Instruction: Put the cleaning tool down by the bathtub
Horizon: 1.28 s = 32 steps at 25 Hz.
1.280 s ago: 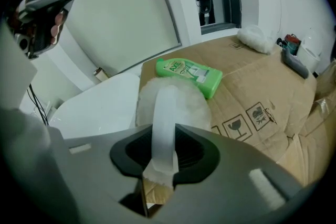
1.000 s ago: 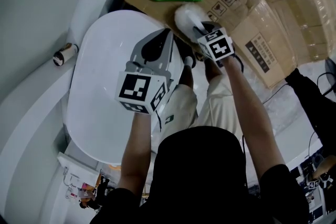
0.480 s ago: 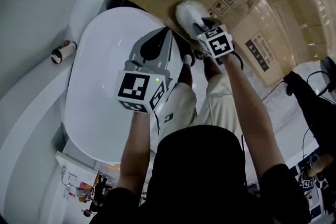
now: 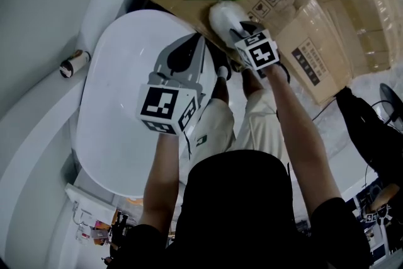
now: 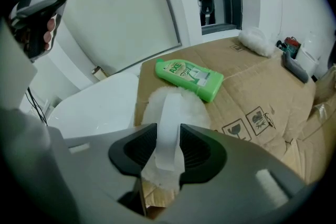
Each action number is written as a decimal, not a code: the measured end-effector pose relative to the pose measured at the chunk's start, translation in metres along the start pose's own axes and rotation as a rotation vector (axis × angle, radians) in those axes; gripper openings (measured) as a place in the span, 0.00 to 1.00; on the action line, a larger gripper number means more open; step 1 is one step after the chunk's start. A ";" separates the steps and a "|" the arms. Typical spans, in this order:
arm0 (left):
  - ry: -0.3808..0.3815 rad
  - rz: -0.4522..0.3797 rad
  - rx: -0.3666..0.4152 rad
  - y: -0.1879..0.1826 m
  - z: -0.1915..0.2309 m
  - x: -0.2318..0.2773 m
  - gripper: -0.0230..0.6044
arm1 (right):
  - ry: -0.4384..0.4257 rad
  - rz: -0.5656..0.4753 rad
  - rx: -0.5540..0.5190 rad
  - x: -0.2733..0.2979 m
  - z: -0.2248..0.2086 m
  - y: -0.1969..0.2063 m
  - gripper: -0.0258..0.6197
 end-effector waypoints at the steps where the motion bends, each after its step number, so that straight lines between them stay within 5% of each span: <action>1: 0.002 0.001 0.000 0.000 0.000 0.000 0.03 | -0.002 0.002 0.001 -0.001 0.000 0.000 0.23; 32: 0.054 -0.004 0.098 -0.030 -0.024 -0.023 0.03 | 0.033 -0.123 0.010 -0.115 0.027 -0.003 0.25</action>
Point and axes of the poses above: the fingertips, and each gripper's own axes: x forward along the fingers, z to its left, y out of its underside, the point moved 8 cm from there along -x, backward along the fingers, and after that the axes turned 9 degrees about x, right-handed, at the moved point
